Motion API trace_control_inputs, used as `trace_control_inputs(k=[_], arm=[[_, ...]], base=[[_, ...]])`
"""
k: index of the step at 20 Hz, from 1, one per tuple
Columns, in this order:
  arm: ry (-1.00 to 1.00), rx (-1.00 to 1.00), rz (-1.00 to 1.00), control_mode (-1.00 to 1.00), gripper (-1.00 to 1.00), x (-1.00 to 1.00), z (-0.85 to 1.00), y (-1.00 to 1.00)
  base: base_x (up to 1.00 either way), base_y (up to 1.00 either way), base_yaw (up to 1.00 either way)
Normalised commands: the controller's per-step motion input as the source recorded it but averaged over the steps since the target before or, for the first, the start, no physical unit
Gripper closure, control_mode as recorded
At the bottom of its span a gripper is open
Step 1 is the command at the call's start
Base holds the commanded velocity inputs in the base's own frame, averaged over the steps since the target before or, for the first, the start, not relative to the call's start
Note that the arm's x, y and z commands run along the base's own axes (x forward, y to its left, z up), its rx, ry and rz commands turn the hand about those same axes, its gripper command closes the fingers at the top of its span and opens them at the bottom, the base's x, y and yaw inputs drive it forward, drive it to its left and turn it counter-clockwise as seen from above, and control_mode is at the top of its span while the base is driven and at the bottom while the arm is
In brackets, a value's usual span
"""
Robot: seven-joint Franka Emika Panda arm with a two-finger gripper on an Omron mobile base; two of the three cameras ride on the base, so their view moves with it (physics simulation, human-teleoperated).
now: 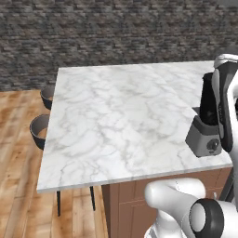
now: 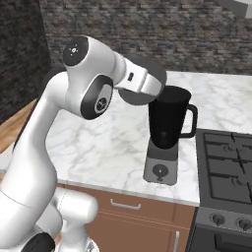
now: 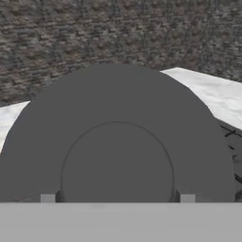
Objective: Close the lid blender by securely placing the lid on top.
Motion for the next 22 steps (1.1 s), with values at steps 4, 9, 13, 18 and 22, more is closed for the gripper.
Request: trace_control_inputs(k=[4,9,13,18,22], arm=[[0.0,0.09,0.0,-1.0,1.0,0.08,0.19,-0.09],[0.02,0.09,0.0,-1.0,1.0,0.15,0.18,-0.27],[0.08,0.06,0.0,-1.0,1.0,0.28,0.05,-0.38],[0.18,0.09,0.0,-1.0,1.0,0.38,-0.07,-0.31],[0.17,0.04,0.0,-1.0,1.0,0.21,-0.19,-0.18]], base=[[0.0,0.0,0.0],[0.0,0.0,0.0],[0.0,0.0,0.0],[0.0,0.0,0.0],[0.0,0.0,0.0]])
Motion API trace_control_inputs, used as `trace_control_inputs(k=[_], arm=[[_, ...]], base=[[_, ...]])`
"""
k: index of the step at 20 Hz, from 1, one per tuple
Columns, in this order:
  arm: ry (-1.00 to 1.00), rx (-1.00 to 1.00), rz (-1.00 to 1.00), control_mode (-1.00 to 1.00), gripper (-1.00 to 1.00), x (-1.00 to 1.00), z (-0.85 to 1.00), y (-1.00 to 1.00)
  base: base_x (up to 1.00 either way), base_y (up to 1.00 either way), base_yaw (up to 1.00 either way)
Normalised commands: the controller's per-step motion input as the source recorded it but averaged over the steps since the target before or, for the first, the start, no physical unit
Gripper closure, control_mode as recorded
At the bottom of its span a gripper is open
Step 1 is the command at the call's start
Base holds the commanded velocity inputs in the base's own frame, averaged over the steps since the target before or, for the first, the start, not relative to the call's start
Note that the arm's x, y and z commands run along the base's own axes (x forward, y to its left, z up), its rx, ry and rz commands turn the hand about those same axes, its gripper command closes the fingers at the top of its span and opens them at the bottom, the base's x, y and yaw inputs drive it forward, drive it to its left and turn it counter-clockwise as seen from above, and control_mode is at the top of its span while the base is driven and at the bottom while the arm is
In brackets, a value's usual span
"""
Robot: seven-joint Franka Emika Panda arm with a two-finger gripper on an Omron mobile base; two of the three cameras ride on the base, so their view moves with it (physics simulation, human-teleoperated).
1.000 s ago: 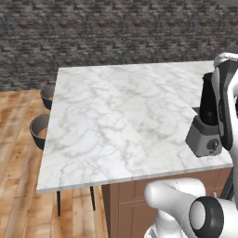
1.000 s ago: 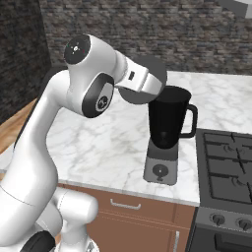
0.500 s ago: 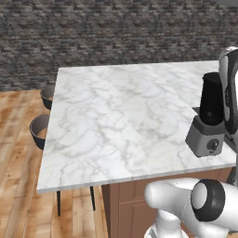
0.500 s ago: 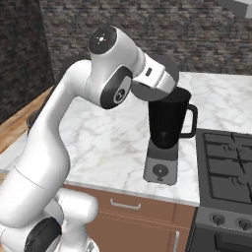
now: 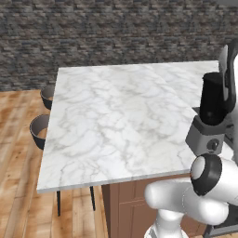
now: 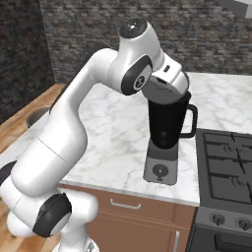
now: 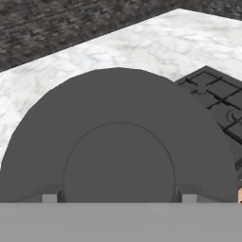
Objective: Close the lid blender by securely placing the lid on top.
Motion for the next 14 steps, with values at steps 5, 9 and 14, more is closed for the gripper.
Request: trace_control_inputs(k=[5,9,14], arm=[[0.22,0.02,0.0,-1.0,1.0,0.44,0.0,-0.06],[0.23,0.02,0.0,-1.0,1.0,0.6,0.0,0.0],[0.17,0.05,0.0,-1.0,1.0,0.48,0.0,-0.03]], base=[[0.0,0.0,0.0],[0.0,0.0,0.0],[0.0,0.0,0.0]])
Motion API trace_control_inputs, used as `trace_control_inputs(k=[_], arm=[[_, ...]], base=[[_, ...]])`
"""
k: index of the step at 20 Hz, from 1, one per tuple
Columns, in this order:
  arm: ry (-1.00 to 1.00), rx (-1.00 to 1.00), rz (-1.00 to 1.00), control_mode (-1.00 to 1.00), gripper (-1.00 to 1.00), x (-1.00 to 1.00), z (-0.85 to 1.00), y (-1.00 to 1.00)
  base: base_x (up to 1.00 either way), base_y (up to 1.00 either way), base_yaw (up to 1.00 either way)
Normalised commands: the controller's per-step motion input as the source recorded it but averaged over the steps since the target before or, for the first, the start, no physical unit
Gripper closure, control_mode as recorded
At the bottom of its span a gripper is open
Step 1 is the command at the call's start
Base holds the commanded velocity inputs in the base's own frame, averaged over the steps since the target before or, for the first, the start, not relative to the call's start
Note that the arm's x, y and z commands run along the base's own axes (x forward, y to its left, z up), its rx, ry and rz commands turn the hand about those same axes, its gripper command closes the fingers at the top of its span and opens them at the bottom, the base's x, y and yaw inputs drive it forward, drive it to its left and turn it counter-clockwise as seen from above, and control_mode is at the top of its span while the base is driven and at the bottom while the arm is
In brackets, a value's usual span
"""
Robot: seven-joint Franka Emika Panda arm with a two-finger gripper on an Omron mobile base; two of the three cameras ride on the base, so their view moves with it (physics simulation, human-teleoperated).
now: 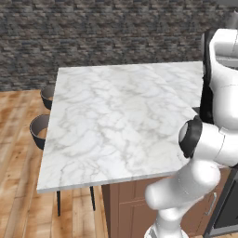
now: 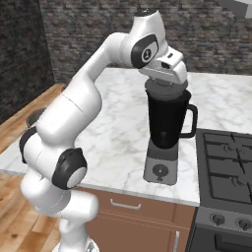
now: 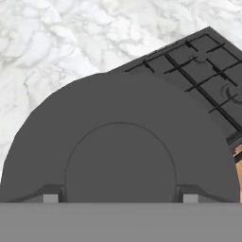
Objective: Close the lid blender by securely placing the lid on top.
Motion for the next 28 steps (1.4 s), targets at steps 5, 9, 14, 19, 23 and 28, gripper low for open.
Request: trace_control_inputs(k=[5,9,14,19,23,28], arm=[[0.07,0.1,0.03,-1.0,1.0,0.47,0.0,-0.1],[0.01,0.12,0.06,-1.0,1.0,0.3,-0.06,-0.25],[0.0,0.06,0.05,-1.0,1.0,0.02,-0.15,-0.22],[0.0,0.0,0.04,-1.0,1.0,-0.01,-0.29,-0.06],[0.0,0.0,0.06,-1.0,1.0,-0.43,-0.39,0.01],[0.0,-0.03,0.05,-1.0,1.0,-0.46,-0.29,0.04]], base=[[0.0,0.0,0.0],[0.0,0.0,0.0],[0.0,0.0,0.0],[0.0,0.0,0.0],[0.0,0.0,0.0],[0.0,0.0,0.0]])
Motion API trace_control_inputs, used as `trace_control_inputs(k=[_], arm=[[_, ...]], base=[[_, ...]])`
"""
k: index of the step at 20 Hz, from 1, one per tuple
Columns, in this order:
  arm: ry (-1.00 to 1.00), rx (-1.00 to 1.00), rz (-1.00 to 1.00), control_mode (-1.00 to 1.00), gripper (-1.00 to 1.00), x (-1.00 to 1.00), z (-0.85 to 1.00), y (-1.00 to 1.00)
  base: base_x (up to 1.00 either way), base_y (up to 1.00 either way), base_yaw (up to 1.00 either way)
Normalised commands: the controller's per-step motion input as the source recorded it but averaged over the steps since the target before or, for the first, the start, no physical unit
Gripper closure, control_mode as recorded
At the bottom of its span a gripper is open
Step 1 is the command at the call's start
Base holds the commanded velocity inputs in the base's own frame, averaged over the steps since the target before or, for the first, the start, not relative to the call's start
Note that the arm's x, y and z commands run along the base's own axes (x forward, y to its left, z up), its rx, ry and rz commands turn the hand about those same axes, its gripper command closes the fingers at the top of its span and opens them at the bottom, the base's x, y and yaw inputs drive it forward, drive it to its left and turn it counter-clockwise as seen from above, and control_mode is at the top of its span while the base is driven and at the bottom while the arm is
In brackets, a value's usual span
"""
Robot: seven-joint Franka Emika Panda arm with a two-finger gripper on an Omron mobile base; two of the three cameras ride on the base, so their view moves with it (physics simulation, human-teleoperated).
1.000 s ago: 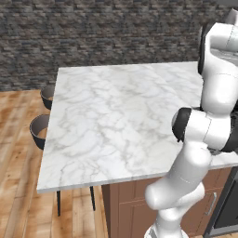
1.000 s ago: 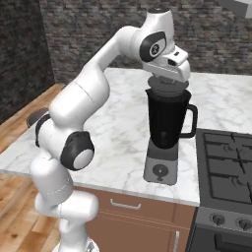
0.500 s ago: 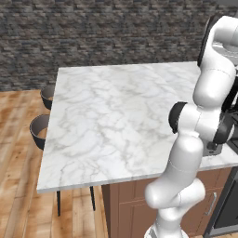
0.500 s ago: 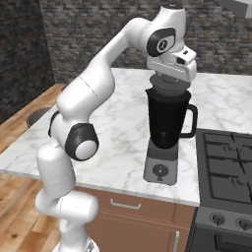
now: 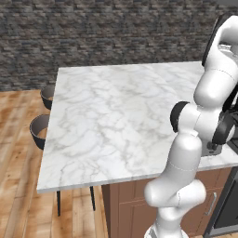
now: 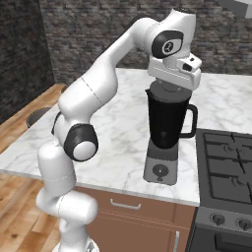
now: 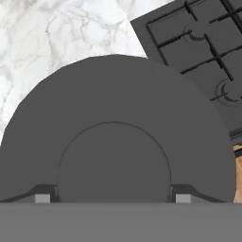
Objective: Close the lid blender by securely placing the lid on top.
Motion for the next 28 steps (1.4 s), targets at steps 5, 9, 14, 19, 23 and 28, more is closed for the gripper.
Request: trace_control_inputs(k=[5,9,14,19,23,28], arm=[[0.0,-0.03,0.0,-1.0,1.0,-0.05,0.05,0.02],[0.0,-0.02,0.0,-1.0,1.0,-0.08,0.1,0.0],[0.0,-0.05,0.0,-1.0,1.0,-0.2,-0.3,0.07],[0.03,-0.07,0.0,-1.0,1.0,-0.1,-0.58,0.08],[-0.04,0.0,0.02,-1.0,1.0,-0.16,-0.38,0.14],[-0.03,0.0,0.0,-1.0,-1.0,-0.1,-0.5,0.17]], base=[[0.0,0.0,0.0],[0.0,0.0,0.0],[0.0,0.0,0.0],[0.0,0.0,0.0],[0.0,0.0,0.0],[0.0,0.0,0.0]])
